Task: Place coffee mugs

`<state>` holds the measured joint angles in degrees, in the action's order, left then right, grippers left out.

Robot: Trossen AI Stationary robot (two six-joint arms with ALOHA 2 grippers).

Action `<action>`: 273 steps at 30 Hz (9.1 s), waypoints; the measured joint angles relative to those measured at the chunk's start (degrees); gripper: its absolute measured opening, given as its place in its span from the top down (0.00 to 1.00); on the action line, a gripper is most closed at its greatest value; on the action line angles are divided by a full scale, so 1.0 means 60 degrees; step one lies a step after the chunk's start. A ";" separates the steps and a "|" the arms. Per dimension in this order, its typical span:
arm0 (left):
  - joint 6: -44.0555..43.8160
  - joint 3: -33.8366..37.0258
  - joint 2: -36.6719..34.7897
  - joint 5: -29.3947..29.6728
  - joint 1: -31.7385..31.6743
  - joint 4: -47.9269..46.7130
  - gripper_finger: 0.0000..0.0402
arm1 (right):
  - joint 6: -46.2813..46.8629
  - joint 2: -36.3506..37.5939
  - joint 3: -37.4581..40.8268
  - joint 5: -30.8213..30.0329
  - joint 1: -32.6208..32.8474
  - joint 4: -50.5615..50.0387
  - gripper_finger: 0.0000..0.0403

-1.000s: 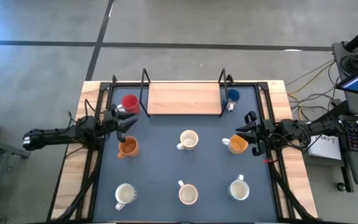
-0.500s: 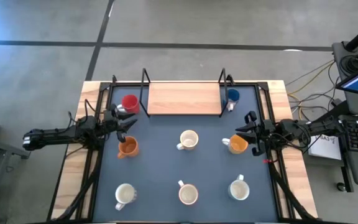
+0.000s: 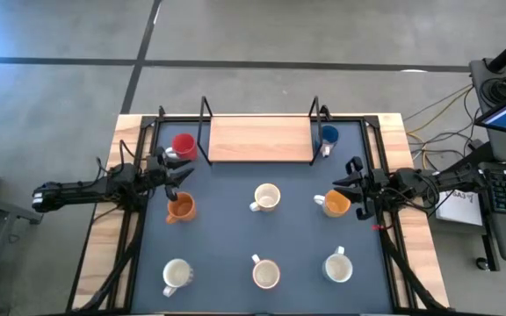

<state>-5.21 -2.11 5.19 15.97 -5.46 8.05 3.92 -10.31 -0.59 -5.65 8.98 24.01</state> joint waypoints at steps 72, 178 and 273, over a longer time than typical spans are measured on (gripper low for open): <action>0.0000 0.0000 0.0000 0.0000 0.0001 0.0000 0.65 | 0.2326 -0.0006 -0.0041 -0.1050 -0.0002 -0.0067 0.83; 0.0000 -0.0003 -0.0001 0.0000 0.0001 0.0000 0.65 | 0.1894 -1.1906 -0.9292 0.0972 -1.0755 -1.1396 0.90; -0.0003 0.0000 0.0000 0.0000 -0.0002 0.0000 0.65 | 0.2100 -1.1392 -1.0488 0.1654 -0.4444 -1.1468 0.97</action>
<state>-5.23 -2.11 5.19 15.97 -5.47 8.05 16.52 -78.66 -63.52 4.27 -17.68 -44.80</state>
